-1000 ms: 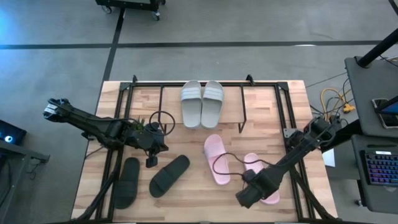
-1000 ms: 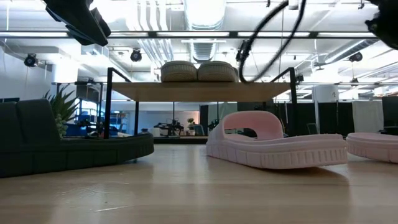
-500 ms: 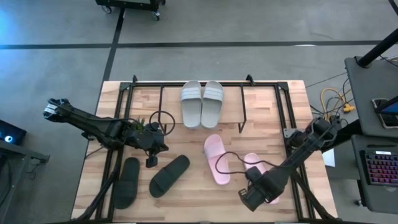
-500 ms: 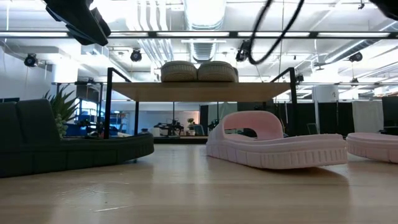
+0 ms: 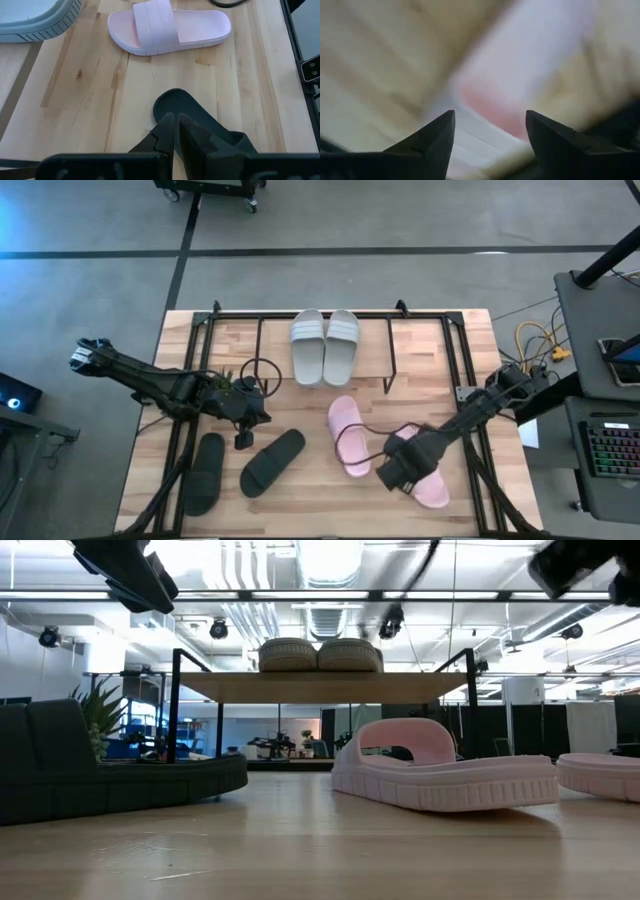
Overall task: Pick and place slides into the shelf
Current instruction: Adjust the right pink slide
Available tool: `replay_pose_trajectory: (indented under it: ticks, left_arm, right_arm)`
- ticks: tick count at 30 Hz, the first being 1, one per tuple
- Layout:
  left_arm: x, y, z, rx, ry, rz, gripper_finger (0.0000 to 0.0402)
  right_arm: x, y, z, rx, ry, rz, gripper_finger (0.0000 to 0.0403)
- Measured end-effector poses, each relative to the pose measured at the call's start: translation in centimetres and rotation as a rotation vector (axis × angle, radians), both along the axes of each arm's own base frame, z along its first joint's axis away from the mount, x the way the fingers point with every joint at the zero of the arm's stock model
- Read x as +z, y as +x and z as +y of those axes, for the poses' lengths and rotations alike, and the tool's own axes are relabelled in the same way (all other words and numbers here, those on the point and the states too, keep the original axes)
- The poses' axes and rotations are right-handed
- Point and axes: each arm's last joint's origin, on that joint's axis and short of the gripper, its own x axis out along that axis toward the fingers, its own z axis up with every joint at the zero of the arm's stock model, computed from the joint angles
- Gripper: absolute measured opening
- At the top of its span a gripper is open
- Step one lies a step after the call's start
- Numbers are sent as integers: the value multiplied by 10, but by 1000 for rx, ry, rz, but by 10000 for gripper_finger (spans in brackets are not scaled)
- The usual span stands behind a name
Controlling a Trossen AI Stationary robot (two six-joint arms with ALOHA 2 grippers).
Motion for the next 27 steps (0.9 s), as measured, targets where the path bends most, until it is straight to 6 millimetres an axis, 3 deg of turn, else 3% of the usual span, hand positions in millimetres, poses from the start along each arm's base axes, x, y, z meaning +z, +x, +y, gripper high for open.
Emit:
replay_pose_trajectory:
  ticks: [4, 9, 15, 21, 27]
  left_arm:
    - [0, 0, 0, 17, -17, 1, 8]
    - [0, 0, 0, 18, -18, 2, 8]
    - [0, 0, 0, 15, -15, 1, 8]
    - [0, 0, 0, 15, -14, 2, 8]
    - [0, 0, 0, 14, -13, 2, 8]
  right_arm:
    - [6, -19, -11, -115, -134, 199, 227]
    - [7, -33, -5, -344, -148, 171, 188]
    - [-2, -52, 9, -660, -296, 195, 118]
    - [-22, -62, 23, -818, -286, 153, 66]
    - [-59, -67, 27, -892, -222, 117, 40]
